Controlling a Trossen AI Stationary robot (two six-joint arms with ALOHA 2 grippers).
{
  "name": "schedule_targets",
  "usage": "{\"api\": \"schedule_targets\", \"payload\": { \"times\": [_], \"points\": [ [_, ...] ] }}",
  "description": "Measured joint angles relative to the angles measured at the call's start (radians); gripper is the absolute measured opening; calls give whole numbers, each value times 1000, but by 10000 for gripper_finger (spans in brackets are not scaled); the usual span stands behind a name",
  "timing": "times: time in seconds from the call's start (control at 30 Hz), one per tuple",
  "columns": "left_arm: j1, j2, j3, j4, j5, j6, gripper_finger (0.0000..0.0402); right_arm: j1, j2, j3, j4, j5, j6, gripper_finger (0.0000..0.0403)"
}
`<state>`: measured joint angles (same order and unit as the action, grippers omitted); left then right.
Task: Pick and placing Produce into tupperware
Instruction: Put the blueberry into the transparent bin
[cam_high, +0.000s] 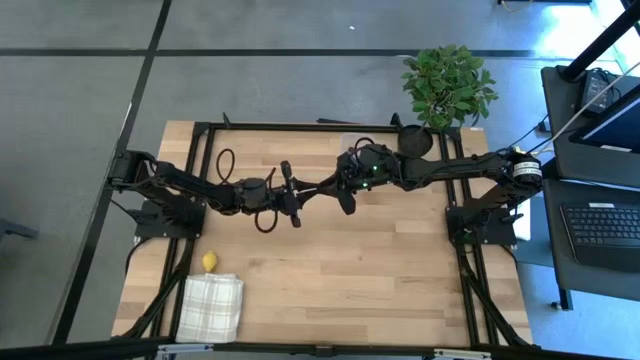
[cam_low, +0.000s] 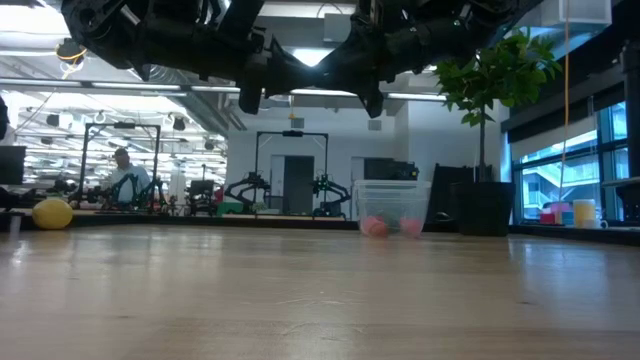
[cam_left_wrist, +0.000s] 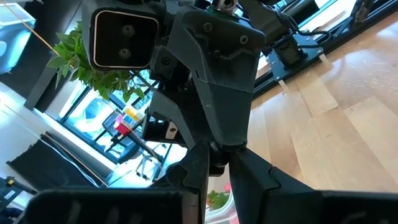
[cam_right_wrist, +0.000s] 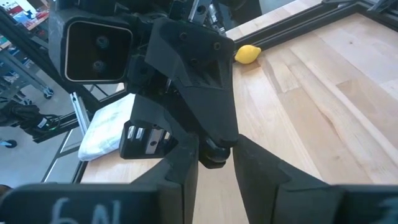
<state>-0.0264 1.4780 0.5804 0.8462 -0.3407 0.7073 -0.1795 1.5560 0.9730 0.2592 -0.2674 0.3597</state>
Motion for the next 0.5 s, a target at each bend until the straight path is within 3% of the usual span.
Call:
{"api": "schedule_targets", "payload": {
  "times": [0.5],
  "points": [
    [0,0,0,0,-8,0,47,0,0,0,0,4,-3,99]
  ]
}}
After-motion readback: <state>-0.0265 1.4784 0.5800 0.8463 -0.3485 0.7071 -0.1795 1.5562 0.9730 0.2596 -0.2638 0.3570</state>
